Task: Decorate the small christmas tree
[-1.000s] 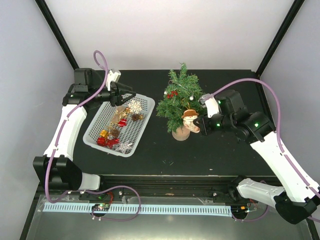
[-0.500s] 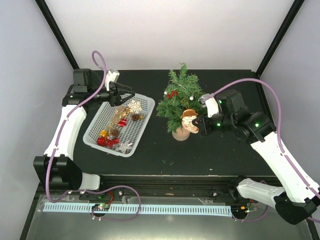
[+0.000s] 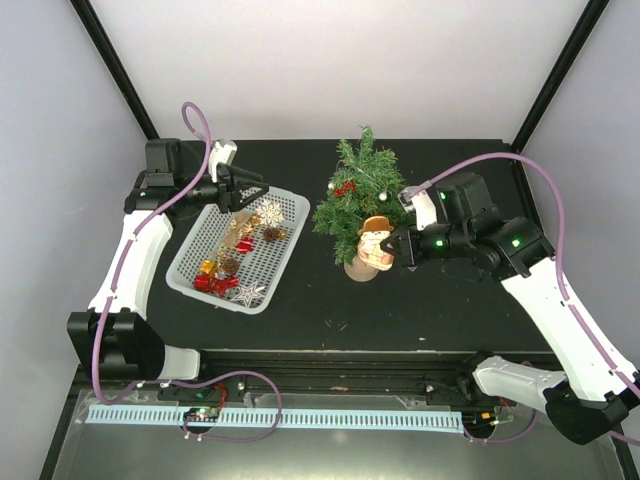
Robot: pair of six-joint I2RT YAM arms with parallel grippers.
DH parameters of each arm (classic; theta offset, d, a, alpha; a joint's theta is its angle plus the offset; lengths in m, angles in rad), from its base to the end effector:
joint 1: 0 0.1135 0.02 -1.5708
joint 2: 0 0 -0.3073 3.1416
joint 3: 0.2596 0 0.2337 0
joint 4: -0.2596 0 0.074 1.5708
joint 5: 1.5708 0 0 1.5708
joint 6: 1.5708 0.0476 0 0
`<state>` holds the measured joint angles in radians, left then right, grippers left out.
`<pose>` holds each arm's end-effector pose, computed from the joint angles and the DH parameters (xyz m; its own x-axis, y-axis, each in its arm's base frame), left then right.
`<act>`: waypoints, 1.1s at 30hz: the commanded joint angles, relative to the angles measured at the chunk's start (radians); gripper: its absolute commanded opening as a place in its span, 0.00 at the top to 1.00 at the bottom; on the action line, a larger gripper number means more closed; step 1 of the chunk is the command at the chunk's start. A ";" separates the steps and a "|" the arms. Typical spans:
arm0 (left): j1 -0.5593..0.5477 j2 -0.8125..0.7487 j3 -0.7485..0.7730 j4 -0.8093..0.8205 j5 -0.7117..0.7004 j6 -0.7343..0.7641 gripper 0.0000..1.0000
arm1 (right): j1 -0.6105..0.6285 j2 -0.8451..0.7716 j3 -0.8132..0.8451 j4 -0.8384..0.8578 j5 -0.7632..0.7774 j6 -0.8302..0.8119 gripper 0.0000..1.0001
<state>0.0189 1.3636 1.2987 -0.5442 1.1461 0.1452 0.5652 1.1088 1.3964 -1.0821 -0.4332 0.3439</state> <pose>0.2636 -0.0384 0.4059 -0.4590 0.0510 -0.8870 0.8144 0.4232 -0.3971 0.1284 0.1051 0.4266 -0.8149 -0.1544 -0.5586 -0.4883 0.7021 0.5182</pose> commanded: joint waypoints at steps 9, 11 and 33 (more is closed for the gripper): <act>0.009 -0.004 -0.008 0.039 0.043 -0.015 0.48 | -0.055 0.019 -0.030 0.010 -0.098 0.017 0.99; 0.009 -0.003 -0.009 0.042 0.044 -0.016 0.48 | -0.054 0.021 -0.038 0.011 -0.101 0.017 0.99; 0.011 -0.010 -0.021 0.058 0.047 -0.022 0.48 | -0.054 0.003 -0.094 0.010 -0.111 0.016 0.99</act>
<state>0.0196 1.3636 1.2800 -0.5140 1.1679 0.1268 0.5190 1.1263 1.3113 -1.0790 -0.5503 0.3580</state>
